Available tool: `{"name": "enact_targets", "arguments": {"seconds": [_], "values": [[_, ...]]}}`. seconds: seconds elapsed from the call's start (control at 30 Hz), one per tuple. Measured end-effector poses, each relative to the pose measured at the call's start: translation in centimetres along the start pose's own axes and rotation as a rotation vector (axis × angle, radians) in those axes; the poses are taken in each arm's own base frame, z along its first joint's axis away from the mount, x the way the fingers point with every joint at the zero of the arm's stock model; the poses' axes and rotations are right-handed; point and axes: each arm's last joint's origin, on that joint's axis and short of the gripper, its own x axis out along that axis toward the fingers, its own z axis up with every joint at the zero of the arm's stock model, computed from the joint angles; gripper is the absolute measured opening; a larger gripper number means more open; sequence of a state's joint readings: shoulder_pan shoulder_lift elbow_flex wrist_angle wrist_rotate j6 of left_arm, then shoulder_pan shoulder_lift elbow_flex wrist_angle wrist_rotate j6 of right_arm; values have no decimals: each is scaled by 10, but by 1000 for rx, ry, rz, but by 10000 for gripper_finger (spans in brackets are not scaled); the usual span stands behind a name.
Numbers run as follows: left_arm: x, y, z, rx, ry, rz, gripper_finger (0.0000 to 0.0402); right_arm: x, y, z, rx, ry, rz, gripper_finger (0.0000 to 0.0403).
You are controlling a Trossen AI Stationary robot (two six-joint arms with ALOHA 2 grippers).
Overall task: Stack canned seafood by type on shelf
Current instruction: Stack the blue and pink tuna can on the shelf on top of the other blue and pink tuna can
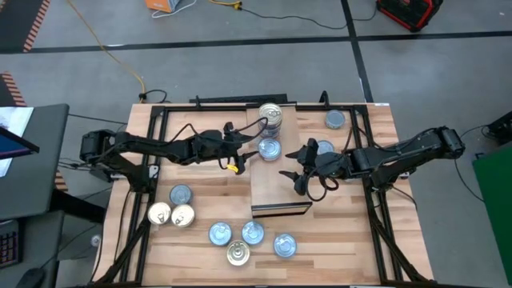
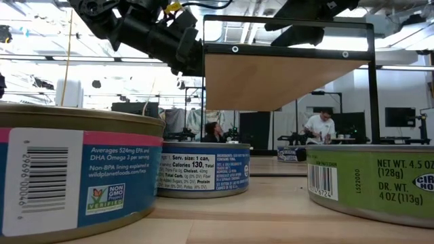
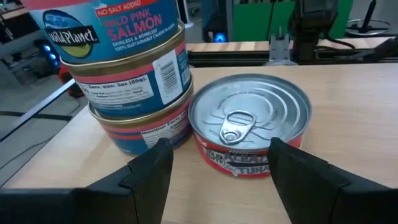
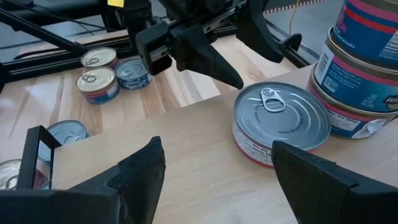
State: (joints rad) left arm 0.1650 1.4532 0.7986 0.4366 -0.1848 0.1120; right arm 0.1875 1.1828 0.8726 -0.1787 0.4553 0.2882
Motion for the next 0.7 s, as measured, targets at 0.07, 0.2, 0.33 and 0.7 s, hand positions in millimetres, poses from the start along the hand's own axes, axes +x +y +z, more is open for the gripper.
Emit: {"name": "enact_targets", "arguments": {"seconds": [0.07,0.2,0.33,0.7], "values": [[0,0,0,-3,4,-1,251,0,0,0,0,0,1,317],[-5,-6,3,-6,7,-54,251,0,1,0,0,2,5,317],[-23,-19,16,24,-20,-154,251,0,1,-2,-6,14,7,317],[-101,-77,28,157,86,-422,251,-3,1,-4,-27,39,10,317]]}}
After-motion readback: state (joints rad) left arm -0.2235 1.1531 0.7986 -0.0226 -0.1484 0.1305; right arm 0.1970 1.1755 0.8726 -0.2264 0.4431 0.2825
